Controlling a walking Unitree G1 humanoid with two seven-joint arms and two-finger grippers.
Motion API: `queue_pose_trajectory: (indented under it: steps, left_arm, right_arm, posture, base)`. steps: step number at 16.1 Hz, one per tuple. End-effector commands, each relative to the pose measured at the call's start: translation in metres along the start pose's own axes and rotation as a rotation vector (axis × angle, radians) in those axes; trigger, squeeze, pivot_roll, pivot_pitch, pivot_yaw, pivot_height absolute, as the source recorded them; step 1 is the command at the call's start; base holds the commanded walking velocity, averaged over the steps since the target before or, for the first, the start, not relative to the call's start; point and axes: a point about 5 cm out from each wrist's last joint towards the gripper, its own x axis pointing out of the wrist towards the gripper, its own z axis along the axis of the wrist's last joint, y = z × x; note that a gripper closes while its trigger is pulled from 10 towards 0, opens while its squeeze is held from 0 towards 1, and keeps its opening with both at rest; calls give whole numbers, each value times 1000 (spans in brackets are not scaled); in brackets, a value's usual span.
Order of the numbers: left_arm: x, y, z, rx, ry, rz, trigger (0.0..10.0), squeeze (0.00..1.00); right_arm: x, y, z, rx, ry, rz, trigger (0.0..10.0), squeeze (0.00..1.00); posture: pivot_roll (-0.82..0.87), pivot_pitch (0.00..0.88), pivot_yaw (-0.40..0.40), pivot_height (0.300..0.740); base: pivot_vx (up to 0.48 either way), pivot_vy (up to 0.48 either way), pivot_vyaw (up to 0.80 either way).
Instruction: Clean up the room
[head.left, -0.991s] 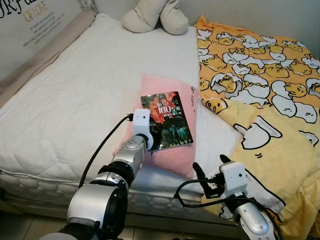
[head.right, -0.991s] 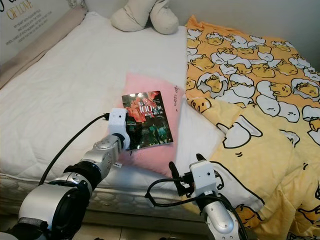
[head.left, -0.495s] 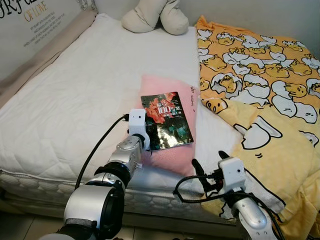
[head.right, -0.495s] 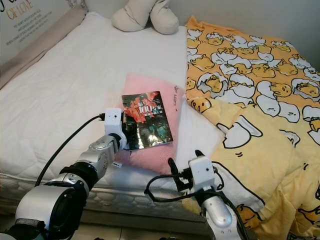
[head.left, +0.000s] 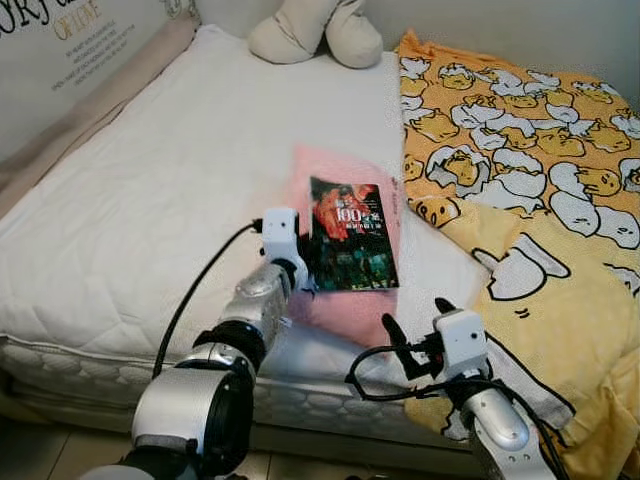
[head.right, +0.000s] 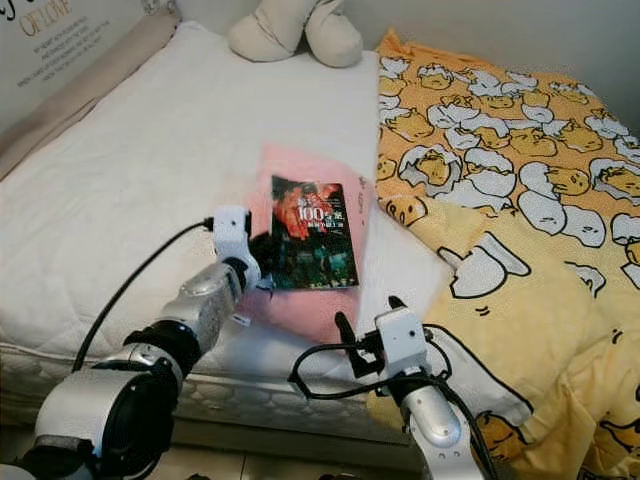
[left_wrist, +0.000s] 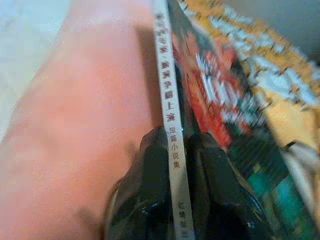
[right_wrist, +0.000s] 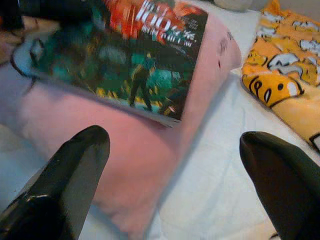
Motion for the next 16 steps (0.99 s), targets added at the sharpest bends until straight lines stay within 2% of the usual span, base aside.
queue_pose_trajectory:
  steps: [1,4,7,9,12,16]
  left_arm:
    - [4,-4,23,8,-89,-35,0,0]
    - [2,6,35,37,-131,-21,0,0]
    - [-2,21,40,45,-152,41,0,0]
    - [-7,38,50,82,-172,104,0,0]
    - [-8,40,66,166,-222,73,0,0]
    - [-8,37,71,233,-235,52,0,0]
  right_arm:
    - [1,-6,2,-9,-13,-24,10000,0]
    - [3,-5,3,-7,-16,-21,10000,0]
    - [3,-4,4,-7,-19,-18,10000,0]
    - [3,-4,5,-5,-23,-20,10000,0]
    - [5,-7,7,-2,-34,-26,10000,0]
    - [7,-7,7,-2,-36,-24,10000,0]
  posture:
    - [-101,0,-48,740]
    - [-90,0,-47,740]
    - [-88,0,-47,740]
    - [-87,0,-47,740]
    - [-84,0,-49,740]
    - [-84,0,-49,740]
  base:
    - [0,0,0]
    - [0,0,0]
    - [0,0,0]
    - [0,0,0]
    - [0,293,0]
    - [0,480,0]
